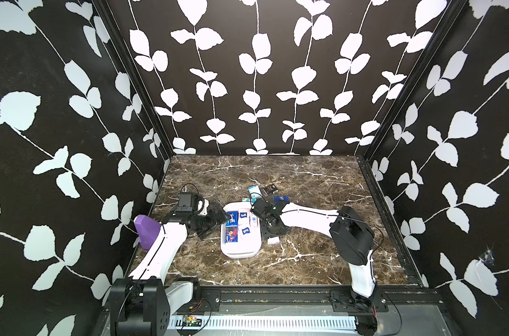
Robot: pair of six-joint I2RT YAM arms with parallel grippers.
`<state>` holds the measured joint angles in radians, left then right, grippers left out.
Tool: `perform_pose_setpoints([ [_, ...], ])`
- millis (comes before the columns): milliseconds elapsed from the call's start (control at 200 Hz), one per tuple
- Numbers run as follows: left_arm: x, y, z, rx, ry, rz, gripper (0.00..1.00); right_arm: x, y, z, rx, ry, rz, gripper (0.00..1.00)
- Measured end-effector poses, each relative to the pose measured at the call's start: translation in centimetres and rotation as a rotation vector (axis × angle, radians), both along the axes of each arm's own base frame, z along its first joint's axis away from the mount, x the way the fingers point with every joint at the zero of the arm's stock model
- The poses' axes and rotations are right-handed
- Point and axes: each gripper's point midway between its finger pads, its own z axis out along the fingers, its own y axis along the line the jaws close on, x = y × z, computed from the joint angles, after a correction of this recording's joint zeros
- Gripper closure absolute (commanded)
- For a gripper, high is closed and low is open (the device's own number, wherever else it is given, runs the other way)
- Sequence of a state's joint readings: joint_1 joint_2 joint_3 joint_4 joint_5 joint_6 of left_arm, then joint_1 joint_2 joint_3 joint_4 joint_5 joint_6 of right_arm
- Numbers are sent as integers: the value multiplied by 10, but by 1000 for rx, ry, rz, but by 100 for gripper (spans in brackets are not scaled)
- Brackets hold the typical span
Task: Put the pocket tissues into the storage box
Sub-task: Pick up the pocket tissues from the center of the board.
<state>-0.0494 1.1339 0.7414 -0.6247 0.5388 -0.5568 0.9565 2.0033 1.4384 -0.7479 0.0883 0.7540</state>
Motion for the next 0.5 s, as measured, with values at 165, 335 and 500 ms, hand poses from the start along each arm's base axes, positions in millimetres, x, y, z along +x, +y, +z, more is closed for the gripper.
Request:
perform_pose_setpoints([
  [165,1,0,0,1,-3,1,1,0,1,2,19,-6,-21,59],
  [335,2,1,-3,9,7,4,1,1,-1,21,43,-30,-28,59],
  [500,7,5,-6,32,9,16,1,4,-1,58,77,-72,-31,59],
])
